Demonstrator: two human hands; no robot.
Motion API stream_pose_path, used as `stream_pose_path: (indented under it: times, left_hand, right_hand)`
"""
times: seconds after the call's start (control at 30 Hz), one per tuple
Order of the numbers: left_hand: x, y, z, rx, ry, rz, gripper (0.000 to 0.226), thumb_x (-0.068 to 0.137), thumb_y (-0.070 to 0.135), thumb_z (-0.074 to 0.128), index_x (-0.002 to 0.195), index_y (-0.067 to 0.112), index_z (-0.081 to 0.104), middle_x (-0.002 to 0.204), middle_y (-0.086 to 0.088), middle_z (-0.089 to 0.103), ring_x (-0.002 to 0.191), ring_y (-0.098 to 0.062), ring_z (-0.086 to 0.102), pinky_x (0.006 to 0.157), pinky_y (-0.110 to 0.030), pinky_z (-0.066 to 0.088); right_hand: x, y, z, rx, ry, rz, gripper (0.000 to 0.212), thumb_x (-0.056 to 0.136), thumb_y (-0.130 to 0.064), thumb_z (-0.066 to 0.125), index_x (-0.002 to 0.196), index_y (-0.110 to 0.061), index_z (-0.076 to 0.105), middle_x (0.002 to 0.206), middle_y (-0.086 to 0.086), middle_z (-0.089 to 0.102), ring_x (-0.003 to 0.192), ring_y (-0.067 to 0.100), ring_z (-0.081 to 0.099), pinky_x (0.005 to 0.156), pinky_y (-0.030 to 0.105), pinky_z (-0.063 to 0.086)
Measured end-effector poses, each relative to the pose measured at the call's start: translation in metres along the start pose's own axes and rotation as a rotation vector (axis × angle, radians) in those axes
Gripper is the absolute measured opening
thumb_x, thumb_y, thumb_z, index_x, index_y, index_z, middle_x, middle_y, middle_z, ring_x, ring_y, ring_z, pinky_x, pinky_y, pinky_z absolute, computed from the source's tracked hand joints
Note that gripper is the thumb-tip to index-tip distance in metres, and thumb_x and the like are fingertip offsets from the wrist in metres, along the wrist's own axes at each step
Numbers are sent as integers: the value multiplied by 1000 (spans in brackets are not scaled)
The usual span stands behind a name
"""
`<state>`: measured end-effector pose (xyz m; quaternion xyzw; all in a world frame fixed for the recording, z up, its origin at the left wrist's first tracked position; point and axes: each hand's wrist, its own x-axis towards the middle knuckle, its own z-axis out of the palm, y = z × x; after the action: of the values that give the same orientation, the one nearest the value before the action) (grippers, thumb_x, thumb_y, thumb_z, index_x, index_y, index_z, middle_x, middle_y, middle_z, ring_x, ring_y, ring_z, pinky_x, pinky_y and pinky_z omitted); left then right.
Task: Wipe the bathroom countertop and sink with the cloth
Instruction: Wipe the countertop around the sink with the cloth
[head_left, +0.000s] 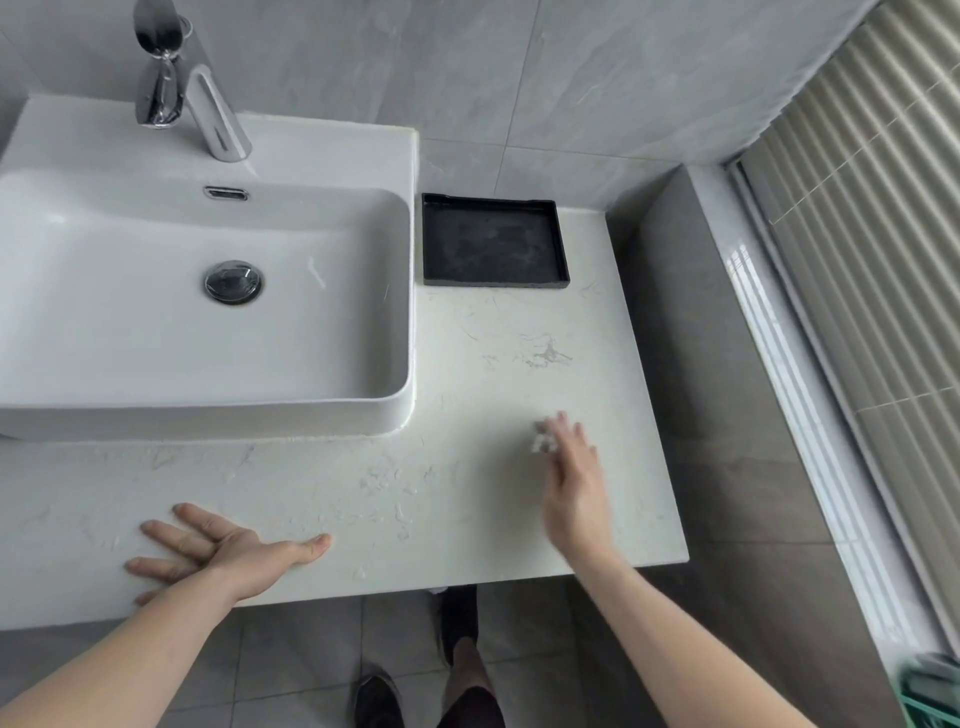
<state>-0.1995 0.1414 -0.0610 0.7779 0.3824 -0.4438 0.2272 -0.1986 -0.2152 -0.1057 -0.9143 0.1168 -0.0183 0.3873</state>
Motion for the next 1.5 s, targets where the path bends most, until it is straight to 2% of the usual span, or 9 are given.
stream_pose_path:
  times: [0.13,0.33,0.57,0.73,0.83,1.0,1.1,1.33,1.5]
  left_hand:
    - [-5,2,0,23,15,3,182,32,92,75,151,8,-34,157,-20,-43,145,-54,-30,118,-69,-5]
    - [-9,3,2,30,22,4,179,36,93,73,153,5,-29,159,-24,-36,146,-55,-26,118,-69,-4]
    - [-11,3,1,-2,28,23,180,36,88,79,152,8,-33,158,-20,-41,145,-54,-29,119,-68,-6]
    - [-11,2,0,-7,31,19,181,33,88,79,152,9,-33,158,-19,-41,145,-53,-30,119,-69,-5]
    - [-11,2,-1,6,22,1,181,33,90,76,153,7,-31,158,-21,-40,146,-54,-29,118,-70,-4]
    - [-14,4,1,26,36,3,178,37,91,76,154,6,-28,160,-21,-37,146,-54,-27,118,-68,-5]
    - [-16,4,2,17,51,6,177,38,89,78,154,7,-28,160,-20,-36,147,-53,-27,119,-67,-6]
    - [-15,4,2,20,55,-3,178,36,90,77,154,8,-29,160,-20,-36,147,-53,-27,119,-67,-7]
    - [-19,4,2,12,63,12,175,41,88,78,155,6,-26,162,-22,-33,147,-54,-25,119,-66,-6]
  right_hand:
    - [-24,-32,65,-330,-302,-217,47,108,-42,39,154,-45,35,173,-7,6,160,25,-11,126,55,-8]
    - [-30,-11,59,-439,-237,-151,57,109,-53,28,162,-48,9,173,-9,-11,157,20,-23,128,46,-11]
    - [-25,94,-55,-304,7,194,47,110,-27,35,156,-28,42,168,-4,26,158,24,22,126,56,22]
    - [-24,85,-102,-121,232,400,42,112,-29,36,153,-30,47,148,-20,54,139,18,53,110,34,42]
    - [-31,54,-76,-10,232,250,43,111,-19,39,150,-35,49,147,-25,53,134,-11,49,113,24,38]
    - [-58,3,7,-16,-90,-151,53,106,4,43,149,-25,51,154,-33,38,154,0,22,130,35,17]
    - [-82,-30,61,-162,-285,-255,53,111,-20,39,161,-35,29,168,-24,9,160,11,-2,131,43,1]
    - [-94,-5,57,-401,-229,-259,56,111,-36,31,164,-39,11,173,-13,-1,160,20,-13,129,48,-9]
    - [-77,71,-18,-391,-65,-9,69,101,-1,49,163,-23,28,172,-3,14,161,20,1,129,53,10]
